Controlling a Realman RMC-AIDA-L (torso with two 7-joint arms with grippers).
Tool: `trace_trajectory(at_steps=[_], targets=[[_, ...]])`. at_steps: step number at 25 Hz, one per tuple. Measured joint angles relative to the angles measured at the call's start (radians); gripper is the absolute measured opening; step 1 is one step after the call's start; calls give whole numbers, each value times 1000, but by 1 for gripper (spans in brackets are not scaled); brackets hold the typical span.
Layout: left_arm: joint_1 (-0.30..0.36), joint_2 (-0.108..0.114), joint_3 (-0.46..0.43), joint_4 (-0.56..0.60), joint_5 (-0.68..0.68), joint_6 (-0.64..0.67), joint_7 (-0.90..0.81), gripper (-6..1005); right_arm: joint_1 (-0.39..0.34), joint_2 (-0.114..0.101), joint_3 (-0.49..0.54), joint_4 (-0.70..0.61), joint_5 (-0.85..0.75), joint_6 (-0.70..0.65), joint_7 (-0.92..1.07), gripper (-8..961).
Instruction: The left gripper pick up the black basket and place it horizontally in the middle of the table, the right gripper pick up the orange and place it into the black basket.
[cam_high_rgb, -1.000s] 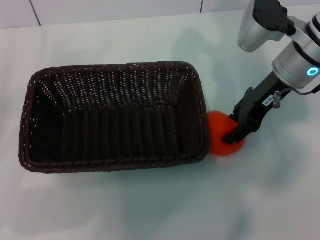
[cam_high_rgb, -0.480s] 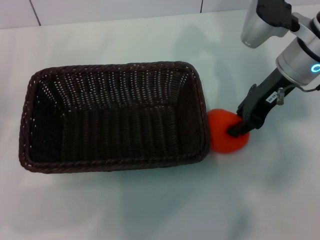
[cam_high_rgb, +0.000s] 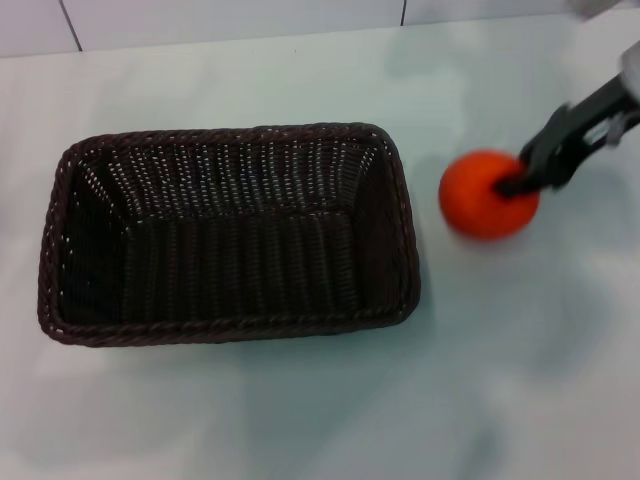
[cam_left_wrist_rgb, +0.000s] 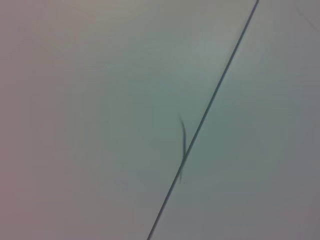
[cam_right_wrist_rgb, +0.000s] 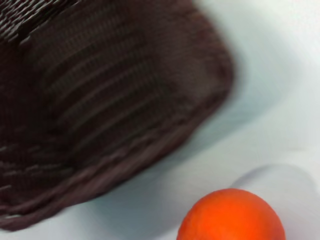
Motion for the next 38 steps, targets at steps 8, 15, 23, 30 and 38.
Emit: trace_trajectory(at_steps=[8,15,23,30,38], targets=[[0,2,2,-2,2,5,0,890,-87,-5,199,-104,542,33,-80,187],[-6,-1,7,-4,6,1,0,891,-77,96,41,-105,761,21,-145,134],[-9,-3,9,-7,8,0,-1,890,-11,116,-191,-8,732,44,-158,120],[-13,-4,10,-16,5,-1,-1,890,-28,119,-189,3,749,49,-205,277],[-22,-6,4,-25,3,-3,5,890,-80,118,-122,-25,863,49,-243,646]])
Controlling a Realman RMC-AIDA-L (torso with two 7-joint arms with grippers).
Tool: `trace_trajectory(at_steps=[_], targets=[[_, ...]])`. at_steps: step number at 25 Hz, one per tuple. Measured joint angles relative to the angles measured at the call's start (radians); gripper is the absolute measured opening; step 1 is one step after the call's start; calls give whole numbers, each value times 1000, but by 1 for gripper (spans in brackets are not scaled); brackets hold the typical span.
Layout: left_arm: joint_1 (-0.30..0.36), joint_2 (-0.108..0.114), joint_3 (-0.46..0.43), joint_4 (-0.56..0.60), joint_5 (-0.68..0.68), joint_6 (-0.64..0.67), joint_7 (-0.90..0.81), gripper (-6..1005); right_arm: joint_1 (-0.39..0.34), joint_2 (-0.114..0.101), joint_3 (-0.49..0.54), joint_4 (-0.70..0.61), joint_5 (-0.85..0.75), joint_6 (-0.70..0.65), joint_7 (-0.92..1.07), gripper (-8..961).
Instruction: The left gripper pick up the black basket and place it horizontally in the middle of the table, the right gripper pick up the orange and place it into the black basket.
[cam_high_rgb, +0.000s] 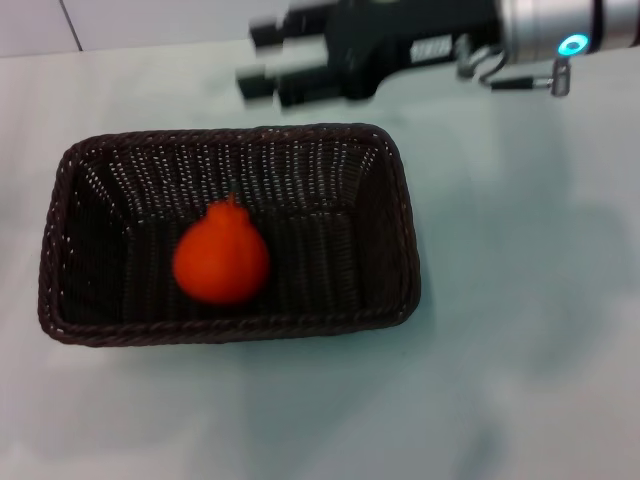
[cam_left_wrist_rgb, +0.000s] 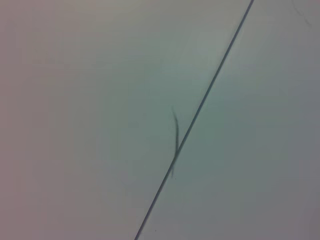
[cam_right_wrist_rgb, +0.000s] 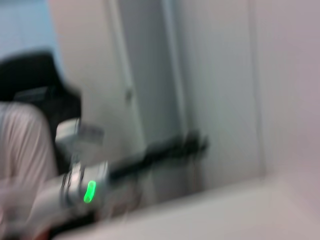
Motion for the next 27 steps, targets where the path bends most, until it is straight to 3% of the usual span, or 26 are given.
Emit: trace_trajectory(at_steps=[2,5,6,7,10,14,20,27], targets=[[-4,0,-3,-5,-2,0,2,891,-43,3,47,11,113,22,-84,727],[-6,-1,-5,-14,-17,0,29,891,-114,5,96,108,358,73,-270,720],[-6,-2,-5,-20,-26,0,44,891,-153,6,120,221,557,91,-408,718],[-6,-2,-6,-29,-39,0,60,891,-153,6,120,221,557,91,-408,718],[-5,-5,-15,-91,-110,0,153,891,-191,6,170,419,836,94,-616,717],[-7,-8,-48,-169,-176,15,279,891,-215,6,253,629,1067,89,-868,716],[-4,-14,-109,-274,-247,90,471,890,-245,11,334,780,1266,27,-1041,715],[-3,-15,-159,-327,-253,147,584,891,-263,10,353,793,1286,64,-1055,715]])
